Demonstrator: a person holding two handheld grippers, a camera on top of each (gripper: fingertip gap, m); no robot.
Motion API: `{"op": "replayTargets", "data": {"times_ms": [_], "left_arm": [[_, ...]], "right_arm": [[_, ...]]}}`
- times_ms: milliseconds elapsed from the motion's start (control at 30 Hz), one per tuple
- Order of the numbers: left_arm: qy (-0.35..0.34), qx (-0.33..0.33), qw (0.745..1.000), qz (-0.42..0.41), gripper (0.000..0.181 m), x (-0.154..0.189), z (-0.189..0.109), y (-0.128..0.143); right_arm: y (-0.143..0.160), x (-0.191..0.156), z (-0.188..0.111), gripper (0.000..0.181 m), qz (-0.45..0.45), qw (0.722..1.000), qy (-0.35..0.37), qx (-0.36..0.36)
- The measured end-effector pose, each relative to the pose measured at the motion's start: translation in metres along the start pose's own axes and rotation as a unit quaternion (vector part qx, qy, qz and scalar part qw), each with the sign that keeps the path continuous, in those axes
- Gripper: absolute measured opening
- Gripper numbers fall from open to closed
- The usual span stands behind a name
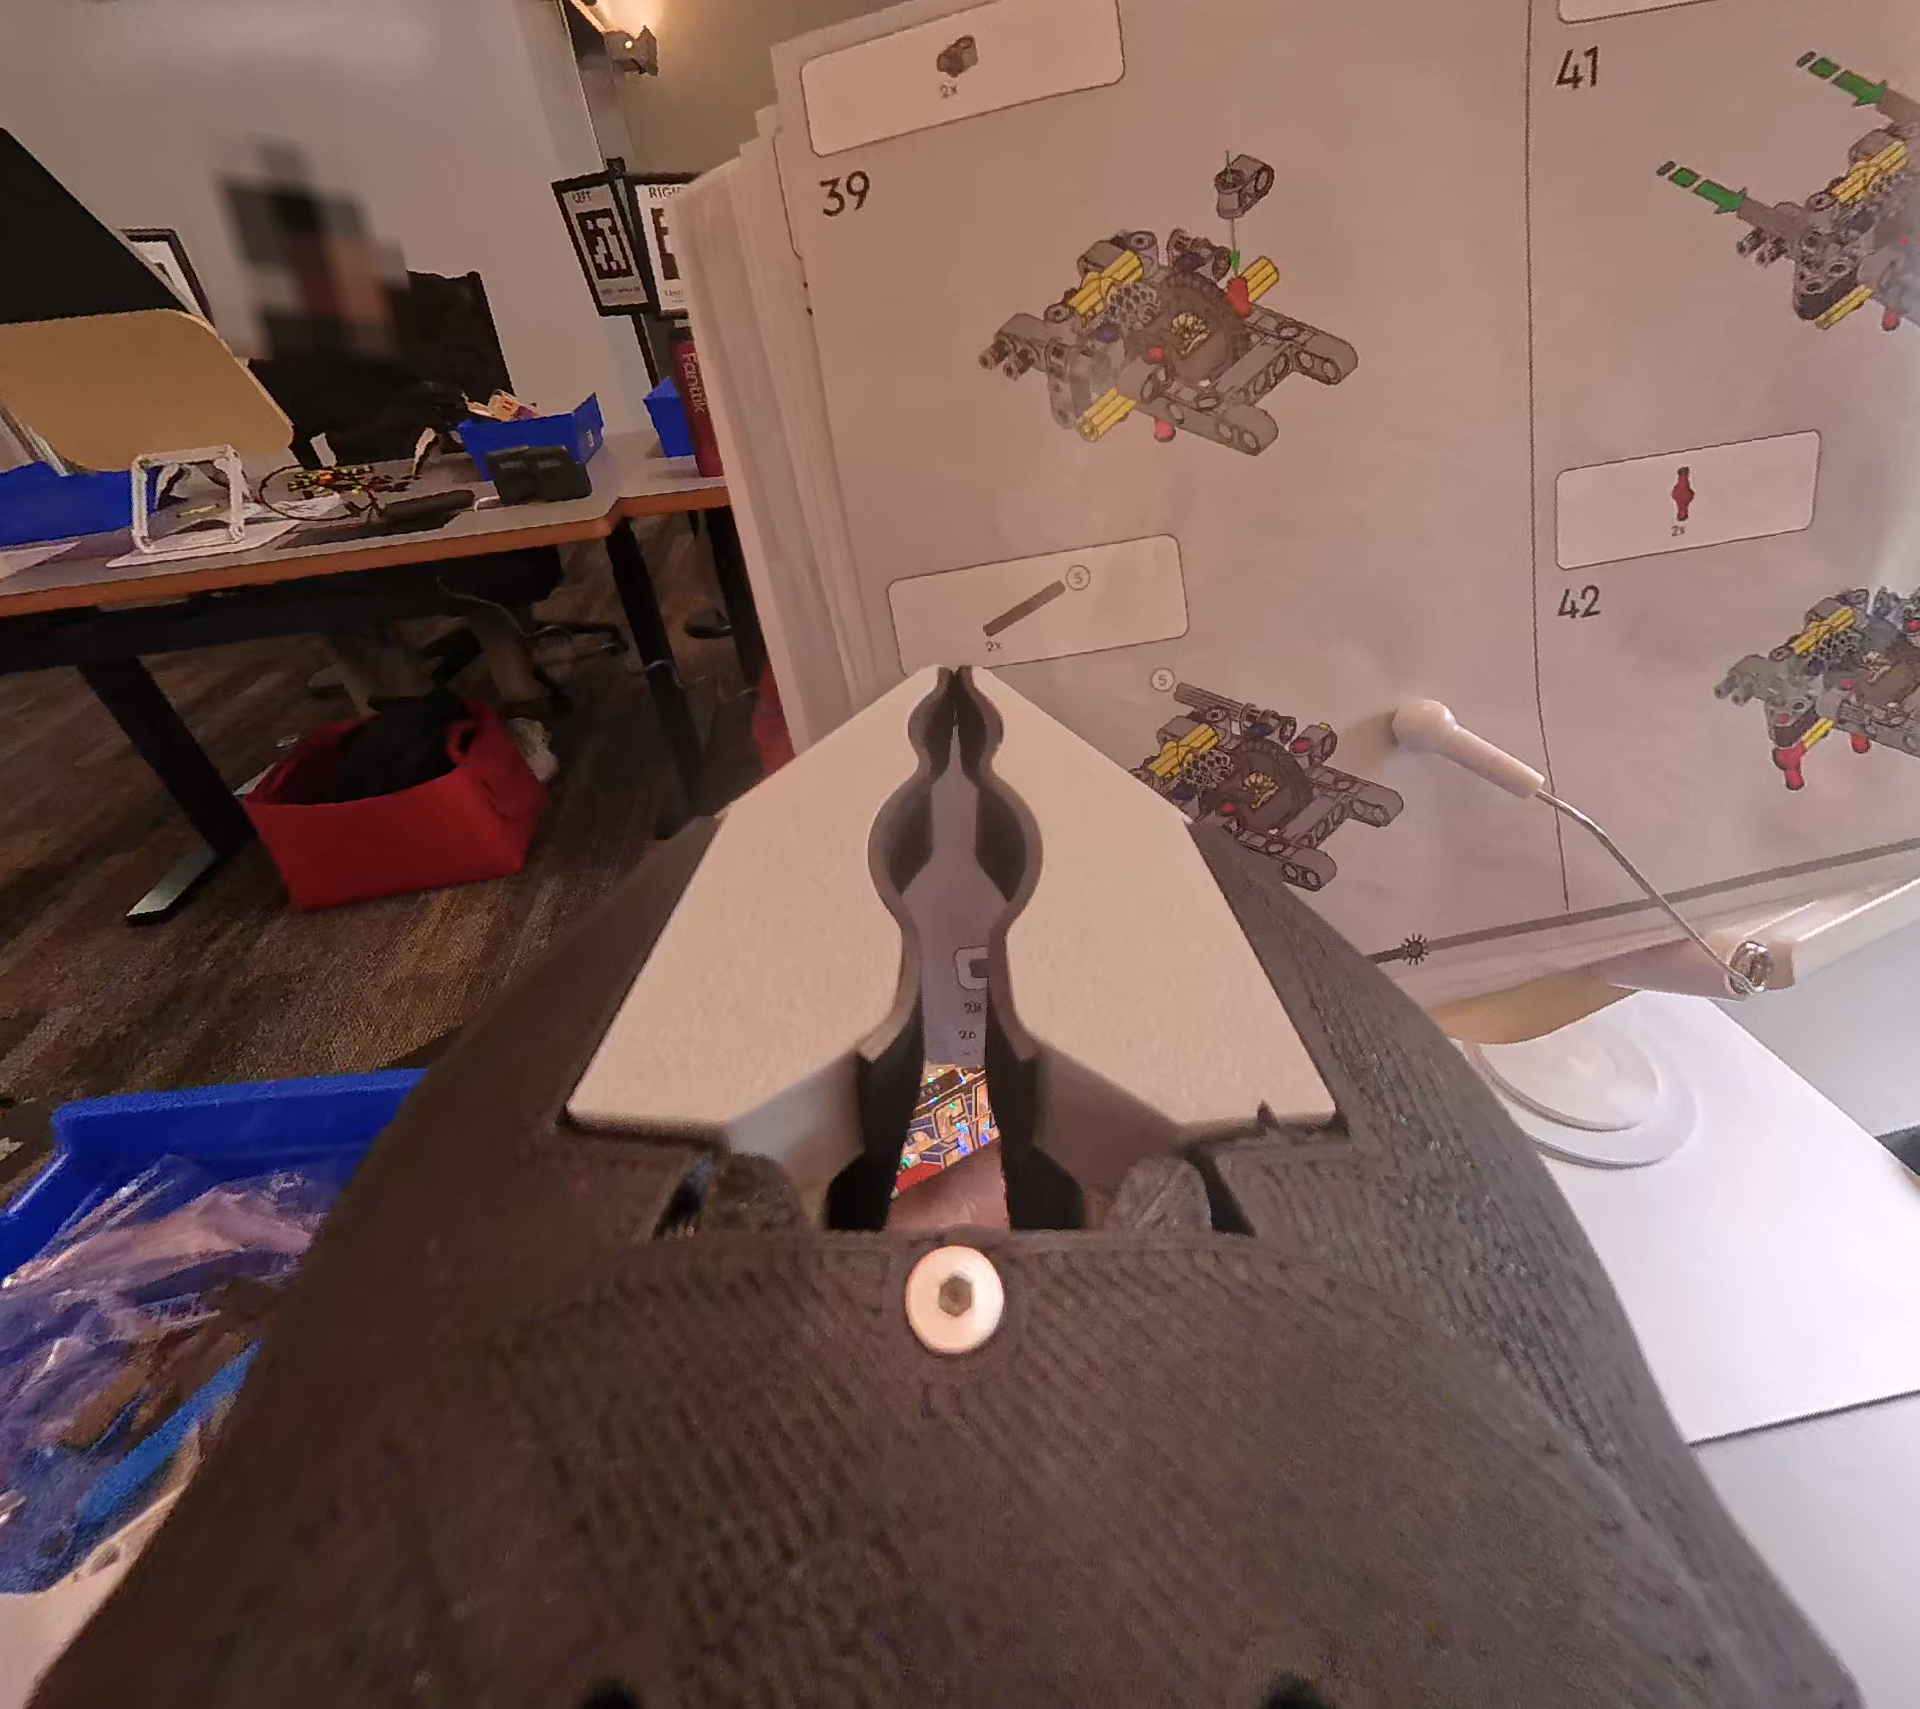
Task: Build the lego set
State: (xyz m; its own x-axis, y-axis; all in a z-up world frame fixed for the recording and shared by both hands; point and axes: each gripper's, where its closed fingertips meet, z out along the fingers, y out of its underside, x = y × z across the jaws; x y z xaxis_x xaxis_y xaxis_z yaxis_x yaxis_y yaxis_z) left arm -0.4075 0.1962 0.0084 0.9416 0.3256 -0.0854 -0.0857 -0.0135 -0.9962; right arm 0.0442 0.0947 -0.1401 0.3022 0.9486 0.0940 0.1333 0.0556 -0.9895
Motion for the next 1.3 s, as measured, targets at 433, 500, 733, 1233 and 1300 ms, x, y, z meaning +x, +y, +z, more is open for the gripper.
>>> {"op": "replayTargets", "data": {"times_ms": [433, 500, 733, 1233, 1300], "left_arm": [[0.018, 0.007, 1.0, 0.002, 0.0, 0.012, -0.01, 0.002], [0.02, 0.008, 1.0, 0.001, 0.0, 0.014, -0.016, 0.003], [0.07, 0.031, 0.997, -0.006, 0.004, 0.051, -0.062, 0.002], [0.222, 0.08, 0.971, -0.022, 0.023, 0.118, -0.234, -0.001], [0.208, 0.068, 0.975, -0.02, 0.027, 0.106, -0.258, 0.002]], "right_arm": [[0.001, -0.002, -0.001, 0.0, -0.016, 1.0, -0.001, -0.005], [0.002, -0.003, -0.001, 0.0, -0.02, 1.0, -0.001, -0.006], [0.002, -0.005, -0.001, 0.0, -0.032, 0.999, 0.0, -0.008], [0.003, -0.005, -0.007, 0.0, -0.032, 0.999, -0.003, -0.01], [0.003, -0.006, -0.008, 0.0, -0.029, 1.0, -0.006, -0.01]]}}
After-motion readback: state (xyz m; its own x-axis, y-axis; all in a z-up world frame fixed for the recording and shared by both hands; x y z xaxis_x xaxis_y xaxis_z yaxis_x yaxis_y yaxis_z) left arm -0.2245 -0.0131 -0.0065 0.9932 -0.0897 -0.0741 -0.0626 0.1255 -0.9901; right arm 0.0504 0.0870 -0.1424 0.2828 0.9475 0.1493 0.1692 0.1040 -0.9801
